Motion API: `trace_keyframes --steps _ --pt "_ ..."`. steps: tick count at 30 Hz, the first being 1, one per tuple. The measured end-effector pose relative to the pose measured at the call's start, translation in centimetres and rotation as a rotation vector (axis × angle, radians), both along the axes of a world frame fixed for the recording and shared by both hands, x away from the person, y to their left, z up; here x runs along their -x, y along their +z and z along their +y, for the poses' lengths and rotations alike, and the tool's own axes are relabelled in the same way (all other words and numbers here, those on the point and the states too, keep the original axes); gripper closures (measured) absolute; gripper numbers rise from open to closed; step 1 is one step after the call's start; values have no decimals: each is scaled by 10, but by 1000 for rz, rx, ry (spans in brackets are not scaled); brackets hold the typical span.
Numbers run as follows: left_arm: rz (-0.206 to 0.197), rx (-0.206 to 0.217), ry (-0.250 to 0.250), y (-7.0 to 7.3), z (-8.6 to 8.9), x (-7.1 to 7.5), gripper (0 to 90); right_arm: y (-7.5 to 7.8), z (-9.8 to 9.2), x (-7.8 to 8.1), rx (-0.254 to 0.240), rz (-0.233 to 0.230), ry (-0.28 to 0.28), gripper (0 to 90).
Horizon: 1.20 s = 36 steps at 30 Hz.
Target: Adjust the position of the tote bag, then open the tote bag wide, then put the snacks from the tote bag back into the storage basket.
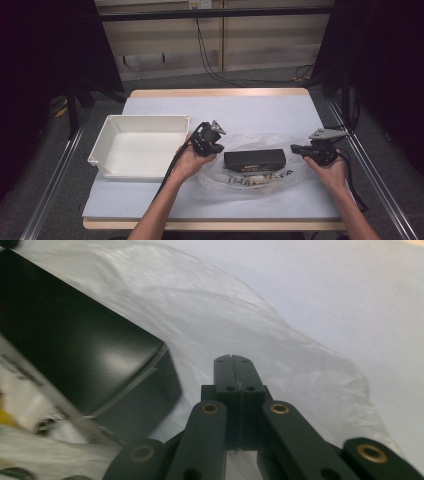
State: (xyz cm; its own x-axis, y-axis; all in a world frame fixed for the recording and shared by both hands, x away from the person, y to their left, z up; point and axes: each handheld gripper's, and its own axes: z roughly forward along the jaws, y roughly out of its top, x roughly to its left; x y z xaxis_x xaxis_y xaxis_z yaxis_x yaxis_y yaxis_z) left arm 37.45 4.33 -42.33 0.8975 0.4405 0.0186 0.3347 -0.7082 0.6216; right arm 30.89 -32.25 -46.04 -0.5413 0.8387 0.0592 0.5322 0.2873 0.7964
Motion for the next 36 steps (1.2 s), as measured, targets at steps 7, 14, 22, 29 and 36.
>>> trace_keyframes --steps 7,14,22,29,36 --pt "-27 62 -27 9 6 1 844 18 6 19 -59 -68 64 796" --pt "-34 141 -58 16 9 9 815 24 10 43 -77 -106 110 639" --pt "-51 160 -110 17 9 17 683 24 14 77 -112 -133 124 389" --pt "-64 144 -164 19 5 21 577 23 15 98 -120 -164 107 243" --pt "-31 120 -205 21 -3 21 468 16 22 116 -132 -181 109 171"
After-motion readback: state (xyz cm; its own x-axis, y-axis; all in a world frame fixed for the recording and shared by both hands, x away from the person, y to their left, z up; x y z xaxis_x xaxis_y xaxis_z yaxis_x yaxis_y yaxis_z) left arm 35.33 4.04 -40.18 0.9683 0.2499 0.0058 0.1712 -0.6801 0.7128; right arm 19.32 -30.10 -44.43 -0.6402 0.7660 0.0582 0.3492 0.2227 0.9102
